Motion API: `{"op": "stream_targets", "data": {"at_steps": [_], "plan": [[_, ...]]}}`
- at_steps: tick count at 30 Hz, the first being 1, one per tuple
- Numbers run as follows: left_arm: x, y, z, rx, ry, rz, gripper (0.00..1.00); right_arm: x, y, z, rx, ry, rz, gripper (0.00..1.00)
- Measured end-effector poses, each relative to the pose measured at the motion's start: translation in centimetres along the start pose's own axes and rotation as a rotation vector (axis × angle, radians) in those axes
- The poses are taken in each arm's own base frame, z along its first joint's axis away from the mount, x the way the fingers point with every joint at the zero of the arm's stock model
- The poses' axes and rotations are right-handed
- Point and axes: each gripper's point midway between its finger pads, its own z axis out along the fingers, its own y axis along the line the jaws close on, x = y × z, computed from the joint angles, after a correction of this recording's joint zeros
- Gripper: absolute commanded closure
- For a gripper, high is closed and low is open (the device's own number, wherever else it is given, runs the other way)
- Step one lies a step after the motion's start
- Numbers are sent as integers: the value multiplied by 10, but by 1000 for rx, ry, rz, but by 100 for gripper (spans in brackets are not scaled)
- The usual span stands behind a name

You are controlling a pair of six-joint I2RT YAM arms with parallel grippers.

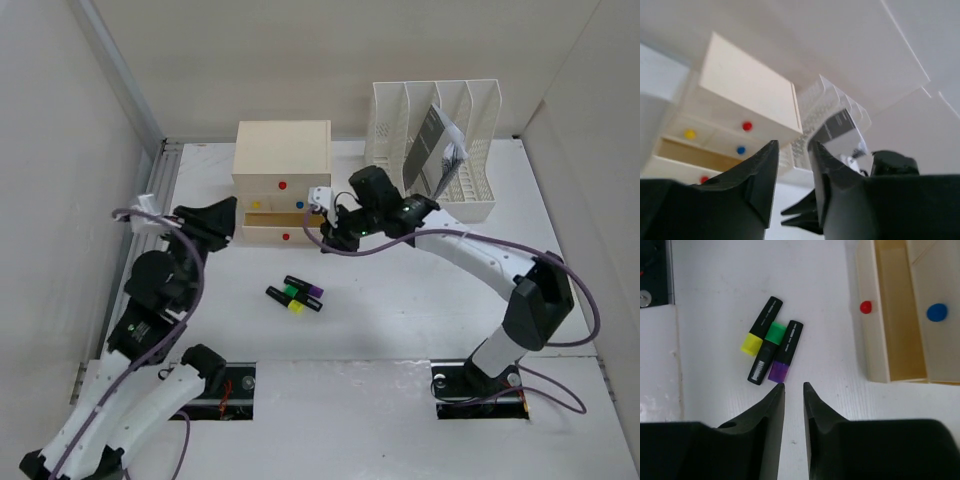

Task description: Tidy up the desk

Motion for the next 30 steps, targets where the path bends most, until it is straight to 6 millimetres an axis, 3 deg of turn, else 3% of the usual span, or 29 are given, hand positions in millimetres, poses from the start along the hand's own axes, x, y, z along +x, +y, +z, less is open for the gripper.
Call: {"op": "stream_targets", "data": {"at_steps": [2, 4, 5, 9, 10, 15, 20, 30], "plan": [[-32, -9, -14, 0, -64, 67, 61, 10, 3, 16, 2, 47, 6, 75], [-48, -1, -27, -23, -119, 137, 51, 22, 4, 32, 11, 94, 17, 73], [-50, 9, -32, -46, -136, 174, 43, 29, 3, 40, 22, 119, 23, 71], [-34, 52, -42, -140, -121, 305, 35, 61, -2, 71, 68, 225, 51, 67], [-32, 58, -44, -150, -115, 328, 33, 70, -2, 78, 76, 254, 56, 62], [-39, 65, -57, -144, -150, 358, 32, 101, 4, 104, 92, 360, 62, 56], [-45, 63, -62, -133, -173, 358, 32, 108, 9, 119, 99, 396, 52, 50], [-45, 63, -62, -133, -172, 365, 32, 102, 7, 124, 109, 390, 50, 40]]}}
